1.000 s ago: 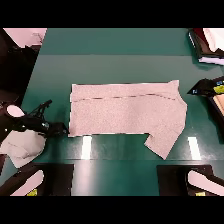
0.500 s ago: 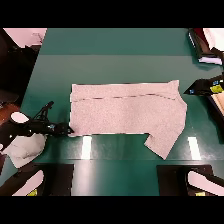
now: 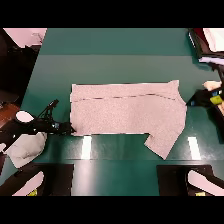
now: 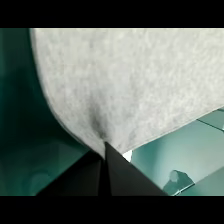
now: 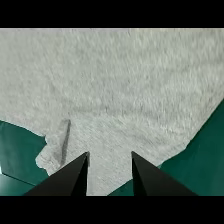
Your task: Fold the shirts.
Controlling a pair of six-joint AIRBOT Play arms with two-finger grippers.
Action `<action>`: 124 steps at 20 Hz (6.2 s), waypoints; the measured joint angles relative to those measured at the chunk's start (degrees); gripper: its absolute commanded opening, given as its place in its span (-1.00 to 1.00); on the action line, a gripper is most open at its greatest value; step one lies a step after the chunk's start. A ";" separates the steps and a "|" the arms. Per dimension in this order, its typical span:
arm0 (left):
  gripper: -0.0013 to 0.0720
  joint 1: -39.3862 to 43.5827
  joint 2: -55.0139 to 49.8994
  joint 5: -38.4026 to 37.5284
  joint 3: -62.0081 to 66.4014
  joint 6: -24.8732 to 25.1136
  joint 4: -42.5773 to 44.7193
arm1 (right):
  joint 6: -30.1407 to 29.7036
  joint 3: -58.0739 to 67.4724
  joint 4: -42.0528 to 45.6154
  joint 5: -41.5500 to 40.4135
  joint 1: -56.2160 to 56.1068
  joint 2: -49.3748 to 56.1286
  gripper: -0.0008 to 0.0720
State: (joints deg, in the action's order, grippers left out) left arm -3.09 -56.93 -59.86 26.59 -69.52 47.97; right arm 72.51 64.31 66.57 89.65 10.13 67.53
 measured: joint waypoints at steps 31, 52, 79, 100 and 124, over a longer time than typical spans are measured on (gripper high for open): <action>-0.91 0.28 5.27 -13.81 5.55 -4.17 15.26 | -1.29 -27.06 10.10 -3.34 4.92 -19.69 -0.95; -0.43 0.28 -15.91 2.12 30.12 -6.12 7.74 | 0.39 3.93 5.09 -12.07 -6.58 6.99 -0.90; -0.88 12.94 -19.10 -2.97 39.17 -5.55 1.03 | -14.12 0.74 -13.35 -7.80 13.40 25.99 0.30; -0.91 31.08 -44.30 3.26 59.65 -10.67 1.05 | -3.67 17.62 -18.88 -1.64 -5.09 15.15 -0.95; -0.91 29.68 -47.10 0.61 69.48 -11.67 9.11 | 3.10 50.29 -18.88 1.25 -34.93 24.59 -0.95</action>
State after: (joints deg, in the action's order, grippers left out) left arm 26.59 -104.03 -59.24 96.07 -81.19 57.08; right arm 75.61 114.61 47.68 90.89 -24.80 92.12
